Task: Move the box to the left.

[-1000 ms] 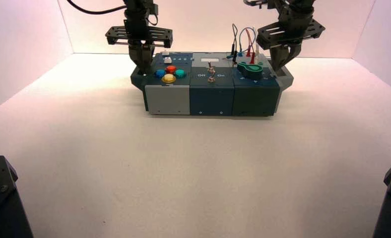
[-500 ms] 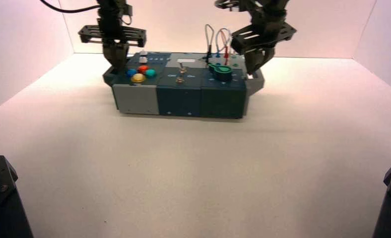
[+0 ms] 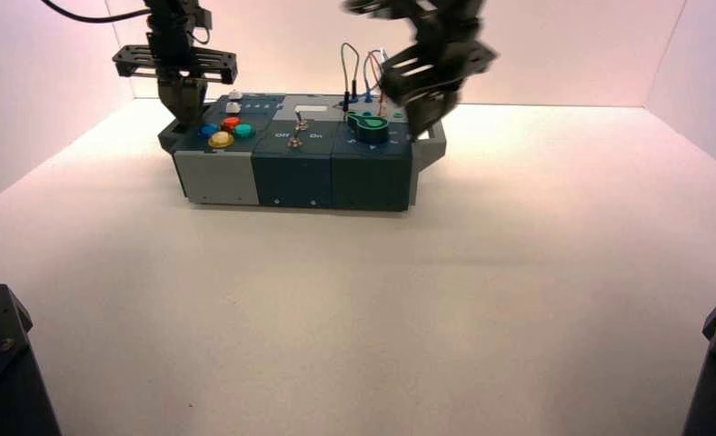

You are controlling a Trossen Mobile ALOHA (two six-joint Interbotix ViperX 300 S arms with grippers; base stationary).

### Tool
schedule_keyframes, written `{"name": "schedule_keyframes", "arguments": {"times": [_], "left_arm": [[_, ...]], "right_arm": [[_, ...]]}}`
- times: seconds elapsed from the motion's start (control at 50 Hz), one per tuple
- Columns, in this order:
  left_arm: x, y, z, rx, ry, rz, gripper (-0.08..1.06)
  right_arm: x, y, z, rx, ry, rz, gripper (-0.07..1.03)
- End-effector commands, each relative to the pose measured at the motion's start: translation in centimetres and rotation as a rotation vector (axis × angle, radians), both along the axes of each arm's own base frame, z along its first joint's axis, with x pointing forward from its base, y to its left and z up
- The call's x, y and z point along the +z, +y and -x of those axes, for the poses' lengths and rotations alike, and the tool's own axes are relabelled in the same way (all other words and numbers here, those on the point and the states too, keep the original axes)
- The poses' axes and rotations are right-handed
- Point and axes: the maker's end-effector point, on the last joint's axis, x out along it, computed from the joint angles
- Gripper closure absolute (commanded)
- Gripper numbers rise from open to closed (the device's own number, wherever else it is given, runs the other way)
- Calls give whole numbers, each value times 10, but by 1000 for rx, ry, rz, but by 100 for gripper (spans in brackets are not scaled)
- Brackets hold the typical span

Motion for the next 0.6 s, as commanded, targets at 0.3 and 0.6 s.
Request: {"name": "schedule_keyframes", "arguments": {"times": [0.3,0.6], "left_arm": [[-9,75,1,183,3,-3,100],[-6,62,-1,151,-5,-3,100]], "right_arm": [[19,14,2,35,-36,-23,98],[43,-19,-23,-71,-74,-44,98]]}}
